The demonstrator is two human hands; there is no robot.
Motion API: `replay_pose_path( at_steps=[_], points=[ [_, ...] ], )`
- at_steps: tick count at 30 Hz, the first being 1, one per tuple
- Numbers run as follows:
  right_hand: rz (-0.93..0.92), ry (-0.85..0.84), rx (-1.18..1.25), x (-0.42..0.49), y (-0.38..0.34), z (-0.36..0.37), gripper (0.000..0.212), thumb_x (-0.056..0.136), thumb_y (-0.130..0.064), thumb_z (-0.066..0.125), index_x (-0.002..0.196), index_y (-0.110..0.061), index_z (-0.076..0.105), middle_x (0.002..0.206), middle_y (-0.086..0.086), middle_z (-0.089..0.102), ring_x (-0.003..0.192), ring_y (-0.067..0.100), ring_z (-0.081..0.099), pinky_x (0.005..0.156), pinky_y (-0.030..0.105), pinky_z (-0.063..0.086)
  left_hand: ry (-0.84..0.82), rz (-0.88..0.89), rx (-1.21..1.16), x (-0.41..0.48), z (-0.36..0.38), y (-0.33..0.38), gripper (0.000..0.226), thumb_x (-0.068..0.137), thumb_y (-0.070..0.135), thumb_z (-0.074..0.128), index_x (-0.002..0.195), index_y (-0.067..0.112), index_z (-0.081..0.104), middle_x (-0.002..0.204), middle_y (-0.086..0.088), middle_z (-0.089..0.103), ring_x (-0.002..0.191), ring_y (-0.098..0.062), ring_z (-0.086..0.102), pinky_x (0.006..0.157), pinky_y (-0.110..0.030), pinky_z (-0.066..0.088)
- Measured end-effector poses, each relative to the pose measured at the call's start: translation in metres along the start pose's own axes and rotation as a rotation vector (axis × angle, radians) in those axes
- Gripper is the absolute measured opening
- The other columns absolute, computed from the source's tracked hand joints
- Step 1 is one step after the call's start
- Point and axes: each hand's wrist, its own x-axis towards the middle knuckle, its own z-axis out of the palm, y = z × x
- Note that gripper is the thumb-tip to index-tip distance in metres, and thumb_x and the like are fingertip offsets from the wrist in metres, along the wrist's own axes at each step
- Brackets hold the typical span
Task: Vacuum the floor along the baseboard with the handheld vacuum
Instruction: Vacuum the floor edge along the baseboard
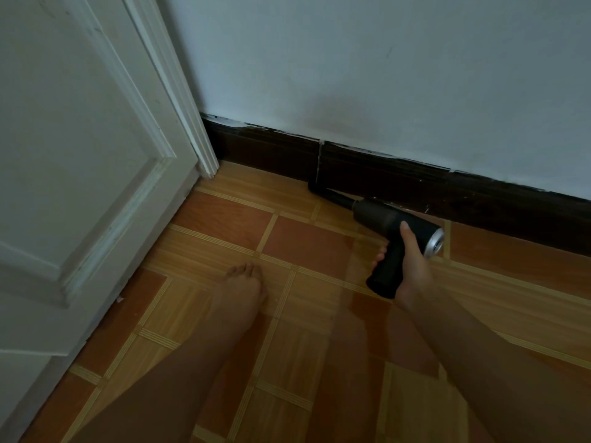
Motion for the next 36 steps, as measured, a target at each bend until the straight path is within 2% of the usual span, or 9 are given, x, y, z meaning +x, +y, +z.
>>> replay_pose_path(
  at_steps=[3, 8, 18, 23, 29, 31, 33, 34, 36],
  points=[
    [0.002, -0.006, -0.008, -0.003, -0.004, -0.004, 0.045, 0.083, -0.042, 0.065, 0.113, -0.008, 0.059, 0.062, 0.000, 0.055, 0.044, 0.009, 0.054, 0.046, 0.022, 0.047, -0.020, -0.017, 0.009, 0.000, -0.001, 0.000, 0.049, 0.102, 0.029, 0.026, 0.146, 0.009, 0.024, 0.153, -0.007, 0.027, 0.139, -0.018, 0.026, 0.113, -0.027, 0.017],
    [0.057, -0.084, -0.046, -0.010, -0.003, 0.020, 0.035, 0.081, -0.044, 0.066, 0.089, -0.010, 0.061, 0.060, 0.001, 0.056, 0.045, 0.011, 0.052, 0.045, 0.020, 0.047, -0.031, -0.019, -0.006, 0.000, -0.001, -0.001, 0.047, 0.101, 0.025, 0.029, 0.145, 0.008, 0.028, 0.151, -0.008, 0.031, 0.138, -0.020, 0.030, 0.112, -0.028, 0.022],
    [0.072, -0.131, -0.043, 0.003, 0.031, 0.097, 0.046, 0.080, -0.038, 0.070, 0.115, -0.009, 0.058, 0.063, 0.004, 0.058, 0.046, 0.014, 0.053, 0.047, 0.025, 0.048, -0.017, 0.053, 0.069, 0.003, 0.008, -0.008, 0.048, 0.101, 0.018, 0.027, 0.146, 0.002, 0.020, 0.153, -0.015, 0.025, 0.139, -0.024, 0.027, 0.114, -0.033, 0.019],
    [0.097, -0.168, -0.047, 0.011, 0.049, 0.120, 0.053, 0.079, -0.040, 0.070, 0.118, -0.007, 0.058, 0.059, 0.003, 0.058, 0.043, 0.013, 0.054, 0.044, 0.023, 0.047, -0.022, 0.105, 0.057, 0.001, 0.013, -0.014, 0.049, 0.102, 0.019, 0.025, 0.147, 0.003, 0.016, 0.154, -0.016, 0.019, 0.141, -0.025, 0.022, 0.115, -0.035, 0.014],
    [0.096, -0.161, -0.014, 0.018, 0.062, 0.134, 0.058, 0.078, -0.040, 0.072, 0.123, -0.008, 0.054, 0.056, 0.003, 0.058, 0.042, 0.013, 0.053, 0.045, 0.024, 0.048, -0.014, 0.123, 0.012, 0.002, 0.015, -0.018, 0.048, 0.101, 0.019, 0.029, 0.146, 0.002, 0.021, 0.153, -0.017, 0.024, 0.140, -0.026, 0.027, 0.114, -0.035, 0.017],
    [0.087, -0.151, -0.018, 0.019, 0.063, 0.138, 0.057, 0.079, -0.039, 0.072, 0.122, -0.006, 0.054, 0.056, 0.003, 0.057, 0.043, 0.013, 0.053, 0.046, 0.024, 0.048, -0.008, 0.107, 0.014, 0.001, 0.015, -0.019, 0.047, 0.094, 0.022, 0.049, 0.136, 0.002, 0.043, 0.141, -0.018, 0.045, 0.128, -0.026, 0.047, 0.107, -0.036, 0.034],
    [0.087, -0.145, -0.024, 0.021, 0.065, 0.140, 0.056, 0.079, -0.039, 0.071, 0.120, -0.005, 0.056, 0.058, 0.003, 0.057, 0.045, 0.013, 0.053, 0.048, 0.024, 0.048, 0.025, 0.139, 0.001, 0.002, 0.017, -0.020, 0.046, 0.067, 0.026, 0.079, 0.107, 0.006, 0.070, 0.108, -0.013, 0.070, 0.095, -0.020, 0.068, 0.083, -0.032, 0.053],
    [0.086, -0.144, -0.025, 0.021, 0.065, 0.140, 0.055, 0.079, -0.040, 0.071, 0.120, -0.005, 0.057, 0.058, 0.003, 0.057, 0.045, 0.014, 0.053, 0.048, 0.024, 0.048, 0.042, 0.144, -0.004, 0.002, 0.021, -0.022, 0.046, 0.055, 0.026, 0.086, 0.096, 0.006, 0.074, 0.096, -0.011, 0.073, 0.084, -0.019, 0.071, 0.073, -0.031, 0.056],
    [0.083, -0.145, -0.029, 0.022, 0.066, 0.140, 0.054, 0.080, -0.040, 0.071, 0.118, -0.004, 0.058, 0.059, 0.003, 0.057, 0.046, 0.014, 0.053, 0.048, 0.024, 0.048, 0.093, 0.131, -0.009, 0.004, 0.025, -0.023, 0.048, 0.045, 0.024, 0.090, 0.088, 0.006, 0.075, 0.089, -0.010, 0.074, 0.077, -0.018, 0.072, 0.067, -0.030, 0.057]
  ],
)
